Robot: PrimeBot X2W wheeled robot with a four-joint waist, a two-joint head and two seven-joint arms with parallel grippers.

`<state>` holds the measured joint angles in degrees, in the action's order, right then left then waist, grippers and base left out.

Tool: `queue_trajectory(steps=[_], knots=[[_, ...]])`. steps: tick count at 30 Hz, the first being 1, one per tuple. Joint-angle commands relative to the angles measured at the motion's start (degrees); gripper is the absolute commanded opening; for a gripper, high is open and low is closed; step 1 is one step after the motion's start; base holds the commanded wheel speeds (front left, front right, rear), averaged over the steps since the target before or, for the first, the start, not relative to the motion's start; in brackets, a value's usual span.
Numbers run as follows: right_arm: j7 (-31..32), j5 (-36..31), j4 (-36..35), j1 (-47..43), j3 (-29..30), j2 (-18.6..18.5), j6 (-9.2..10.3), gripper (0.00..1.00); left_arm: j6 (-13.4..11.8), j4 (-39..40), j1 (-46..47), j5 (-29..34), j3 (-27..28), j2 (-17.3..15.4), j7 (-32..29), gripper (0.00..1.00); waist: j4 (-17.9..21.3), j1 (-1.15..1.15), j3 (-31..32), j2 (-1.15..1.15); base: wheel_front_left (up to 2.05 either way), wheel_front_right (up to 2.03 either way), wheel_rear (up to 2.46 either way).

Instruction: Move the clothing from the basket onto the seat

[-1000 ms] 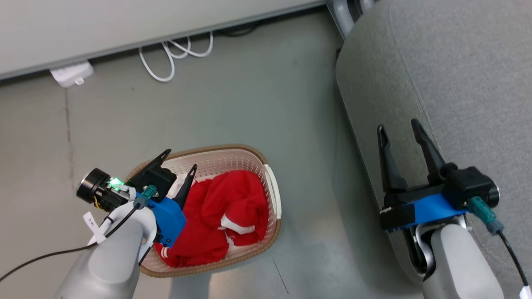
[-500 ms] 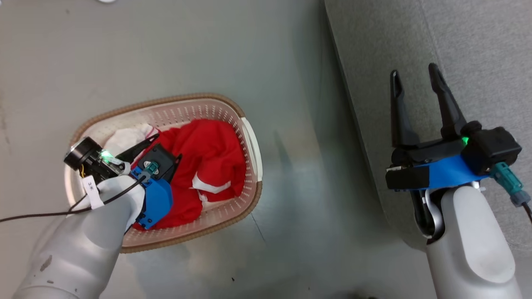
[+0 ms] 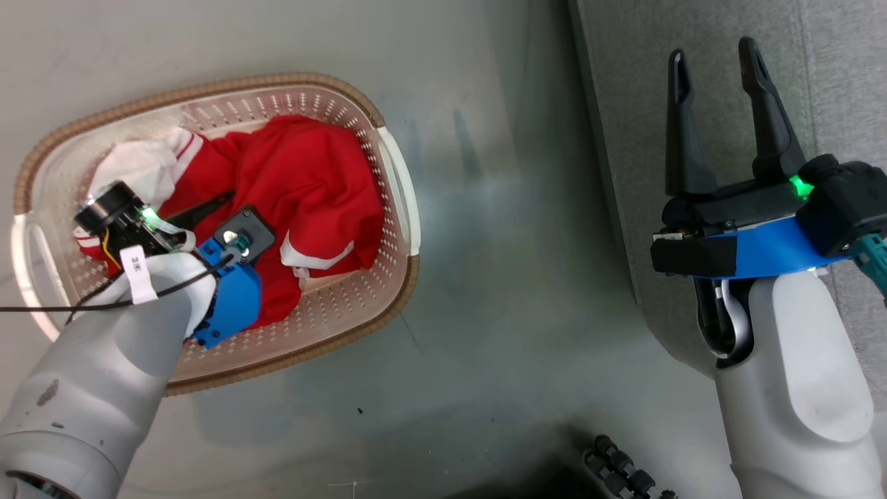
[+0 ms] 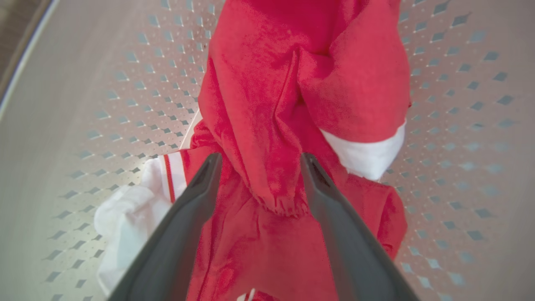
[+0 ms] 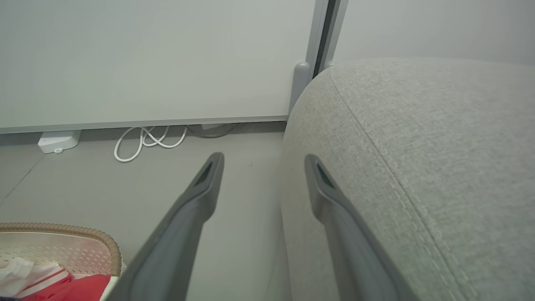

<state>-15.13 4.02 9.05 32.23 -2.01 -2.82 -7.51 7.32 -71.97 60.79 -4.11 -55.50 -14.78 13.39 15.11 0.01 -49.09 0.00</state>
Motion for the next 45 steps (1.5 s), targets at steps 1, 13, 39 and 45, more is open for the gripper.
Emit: queue_trajectory(steps=[1,13,39,45], knots=[[0.0,0.1,-0.4,1.3,-0.2,-0.1,0.04,1.00,0.2,-0.3,0.9,-0.5,-0.5,-0.7,-0.3,1.00,0.5,-0.01,-1.9,0.00,0.00,0.00,0.00],[0.0,0.9,-2.2,3.3,-1.2,-0.1,0.04,1.00,0.2,-1.0,5.0,-6.1,-7.5,-3.3,-3.2,1.00,1.8,-0.01,-6.7,0.00,0.00,0.00,0.00],[0.0,-0.1,-1.5,1.8,-1.3,-0.1,0.04,1.00,0.2,0.6,4.4,-16.2,-14.4,0.0,0.0,0.00,-0.4,-0.01,-2.4,0.00,0.00,0.00,0.00],[0.0,-0.9,-0.4,0.2,-1.3,-0.1,0.04,1.00,0.2,2.3,2.3,-18.3,-14.3,1.7,1.5,0.00,-2.2,-0.01,2.3,0.00,0.00,0.00,0.00]])
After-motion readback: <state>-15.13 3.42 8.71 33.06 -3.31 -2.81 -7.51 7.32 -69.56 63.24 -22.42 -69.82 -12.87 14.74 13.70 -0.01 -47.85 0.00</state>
